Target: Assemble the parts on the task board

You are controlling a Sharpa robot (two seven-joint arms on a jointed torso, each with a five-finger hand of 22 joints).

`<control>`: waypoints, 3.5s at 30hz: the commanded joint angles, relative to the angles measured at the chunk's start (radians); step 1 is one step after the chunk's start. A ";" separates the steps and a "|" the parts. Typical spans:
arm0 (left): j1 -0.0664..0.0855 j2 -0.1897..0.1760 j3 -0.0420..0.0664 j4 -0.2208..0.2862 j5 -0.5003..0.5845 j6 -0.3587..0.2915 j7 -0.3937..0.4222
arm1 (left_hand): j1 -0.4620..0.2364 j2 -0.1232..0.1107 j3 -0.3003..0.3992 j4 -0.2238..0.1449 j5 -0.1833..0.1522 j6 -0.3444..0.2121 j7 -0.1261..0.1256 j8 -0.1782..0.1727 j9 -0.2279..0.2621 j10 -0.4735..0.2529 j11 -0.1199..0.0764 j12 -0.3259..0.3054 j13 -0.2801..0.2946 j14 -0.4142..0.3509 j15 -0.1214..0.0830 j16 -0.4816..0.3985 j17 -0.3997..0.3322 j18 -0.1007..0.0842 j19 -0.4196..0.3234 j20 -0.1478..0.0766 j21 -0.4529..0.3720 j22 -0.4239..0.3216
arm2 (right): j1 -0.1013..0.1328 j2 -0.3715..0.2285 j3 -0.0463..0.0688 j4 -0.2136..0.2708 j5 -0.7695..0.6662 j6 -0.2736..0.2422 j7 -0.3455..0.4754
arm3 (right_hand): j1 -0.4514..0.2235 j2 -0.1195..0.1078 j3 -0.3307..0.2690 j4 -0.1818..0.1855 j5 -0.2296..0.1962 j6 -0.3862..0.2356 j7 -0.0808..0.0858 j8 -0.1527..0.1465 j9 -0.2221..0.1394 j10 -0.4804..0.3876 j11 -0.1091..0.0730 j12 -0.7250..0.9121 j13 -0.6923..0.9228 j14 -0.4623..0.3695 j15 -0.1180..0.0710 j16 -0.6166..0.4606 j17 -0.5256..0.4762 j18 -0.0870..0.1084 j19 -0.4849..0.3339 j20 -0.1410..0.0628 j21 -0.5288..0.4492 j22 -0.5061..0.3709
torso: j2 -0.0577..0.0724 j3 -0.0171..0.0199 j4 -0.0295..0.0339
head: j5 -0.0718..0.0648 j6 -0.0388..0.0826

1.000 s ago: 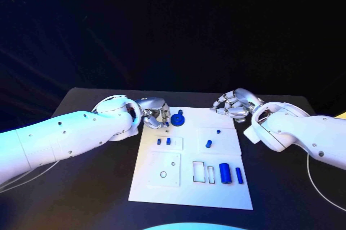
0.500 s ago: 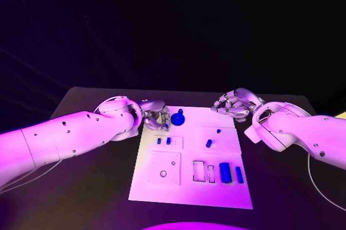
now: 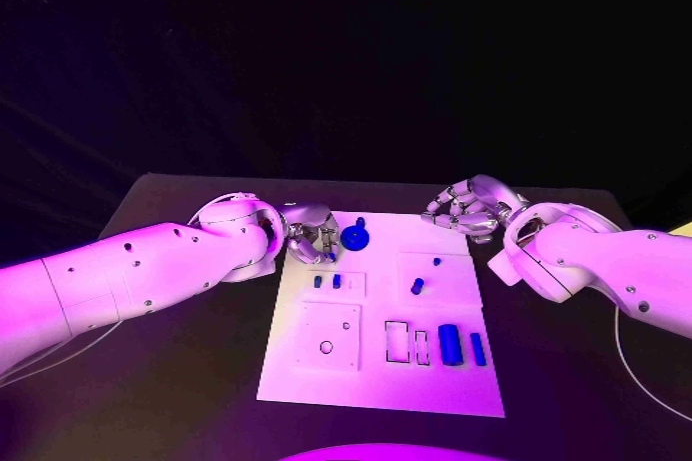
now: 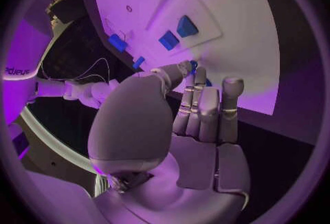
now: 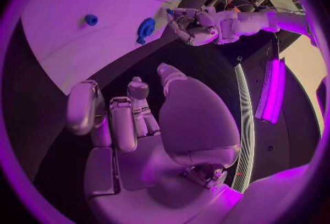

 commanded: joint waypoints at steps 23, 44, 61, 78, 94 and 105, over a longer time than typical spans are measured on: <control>-0.005 0.020 -0.007 -0.014 -0.011 0.027 -0.019 | -0.011 0.001 -0.004 0.000 0.003 0.009 0.000 -0.006 0.002 0.011 0.003 -0.005 0.000 0.013 0.000 0.009 0.007 -0.013 0.011 0.001 0.007 0.005 | -0.001 -0.002 0.000 0.004 -0.004 0.004 0.011 | -0.001 0.000 0.009 0.000 0.007 -0.004 -0.002 0.006 -0.002 0.011 -0.001 0.003 -0.003 0.050 -0.010 -0.006 0.075 0.013 -0.005 -0.003 -0.008 0.104 | 0.000 0.0010 -0.0009 | -0.002 -0.002; -0.006 0.019 -0.010 -0.016 -0.017 0.028 -0.011 | -0.012 0.002 -0.006 -0.004 0.002 0.026 -0.007 -0.005 0.010 0.030 -0.004 -0.010 0.004 0.020 -0.006 0.014 0.015 -0.015 0.020 -0.002 0.011 0.012 | -0.001 -0.002 0.000 0.003 -0.004 0.005 0.011 | -0.002 0.000 0.010 0.000 0.007 -0.004 -0.002 0.007 -0.002 0.013 -0.001 0.003 -0.004 0.051 -0.010 -0.006 0.075 0.013 -0.004 -0.004 -0.008 0.104 | -0.001 -0.0010 0.0016 | -0.003 -0.001; -0.007 0.017 -0.010 -0.016 -0.002 -0.005 0.002 | -0.021 -0.009 0.000 -0.008 0.003 -0.022 0.009 -0.053 0.004 0.021 0.009 -0.045 0.003 0.024 0.003 0.020 0.023 -0.018 0.028 0.002 0.014 0.017 | -0.001 0.000 0.000 -0.001 -0.004 0.004 0.012 | -0.003 -0.001 0.011 0.000 0.007 -0.004 -0.002 0.008 -0.002 0.012 -0.001 0.000 -0.009 0.051 -0.010 -0.007 0.073 0.014 -0.005 -0.004 -0.011 0.103 | 0.000 -0.0003 0.0008 | -0.001 -0.001; -0.007 0.014 -0.010 -0.017 0.003 -0.004 -0.018 | -0.043 -0.024 -0.010 0.002 0.002 -0.061 0.014 -0.086 -0.001 0.026 0.013 -0.063 0.006 0.022 0.008 0.020 0.016 -0.016 0.026 0.007 0.009 0.014 | -0.001 0.001 0.000 -0.003 -0.003 0.001 0.013 | -0.004 -0.002 0.011 0.000 0.006 -0.007 -0.002 0.008 -0.003 -0.006 -0.001 -0.021 -0.032 0.049 -0.010 -0.011 0.068 0.015 -0.008 -0.004 -0.020 0.100 | 0.000 -0.0006 0.0010 | 0.000 -0.002; -0.007 0.006 -0.010 -0.013 0.008 -0.004 -0.026 | -0.067 -0.044 -0.032 0.019 0.003 -0.098 0.016 -0.112 -0.002 0.020 0.012 -0.081 0.009 0.011 0.008 0.014 -0.002 -0.013 0.014 0.008 -0.006 -0.004 | -0.002 -0.002 0.000 -0.008 -0.003 0.008 0.011 | -0.004 -0.014 0.022 0.000 0.004 -0.024 0.002 0.015 -0.008 -0.134 0.003 -0.206 -0.225 0.026 -0.008 -0.068 -0.003 0.024 -0.027 -0.003 -0.078 0.079 | 0.000 -0.0003 0.0003 | -0.001 -0.002; -0.008 -0.032 -0.009 0.001 0.028 -0.013 -0.032 | -0.069 -0.048 -0.043 0.024 0.003 -0.108 0.017 -0.119 -0.001 0.012 0.014 -0.090 0.010 0.005 0.009 0.011 -0.012 -0.011 0.006 0.008 -0.016 -0.015 | -0.004 -0.008 0.000 -0.026 -0.071 0.071 0.018 | 0.115 -0.065 0.089 -0.011 -0.048 -0.004 0.003 0.037 -0.020 -0.151 0.005 -0.427 -0.435 0.031 -0.008 -0.078 -0.015 0.022 -0.013 -0.004 -0.090 0.084 | 0.000 0.0002 0.0002 | -0.003 -0.002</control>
